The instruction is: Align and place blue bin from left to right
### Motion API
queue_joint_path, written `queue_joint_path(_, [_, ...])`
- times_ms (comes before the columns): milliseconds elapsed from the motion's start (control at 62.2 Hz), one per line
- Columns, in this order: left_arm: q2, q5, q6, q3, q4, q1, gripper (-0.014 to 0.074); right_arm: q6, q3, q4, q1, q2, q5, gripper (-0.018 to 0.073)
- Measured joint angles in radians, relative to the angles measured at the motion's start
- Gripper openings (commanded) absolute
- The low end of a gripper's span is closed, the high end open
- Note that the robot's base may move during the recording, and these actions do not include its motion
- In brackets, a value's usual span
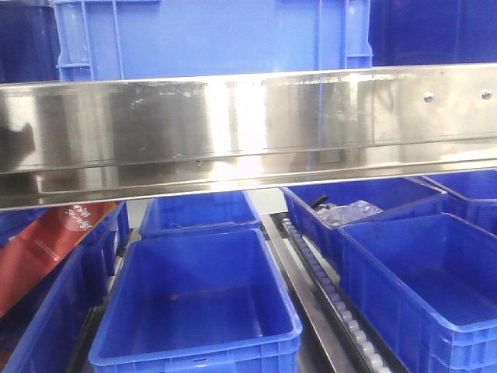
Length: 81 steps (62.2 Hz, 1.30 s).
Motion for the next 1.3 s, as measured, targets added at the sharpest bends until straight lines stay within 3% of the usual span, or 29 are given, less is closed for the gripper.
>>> queue_joint_path(145, [0.0,0.0,0.0,0.0,0.0,0.0,-0.0111,0.0,0.108,0.053,-0.104,0.0,-0.094,-0.0162])
queue_joint_path(338, [0.0,0.0,0.0,0.0,0.0,0.0,-0.0111,0.0,0.225,0.073,-0.169,0.0,-0.214,-0.0162])
queue_joint_path(483, [0.0,0.0,0.0,0.0,0.0,0.0,-0.0111,0.0,0.287,0.075,-0.185,-0.02,-0.304,-0.0162])
queue_joint_path(1303, [0.0,0.0,0.0,0.0,0.0,0.0,-0.0111,-0.046,0.292,0.075,-0.209,-0.066,-0.28,-0.0162])
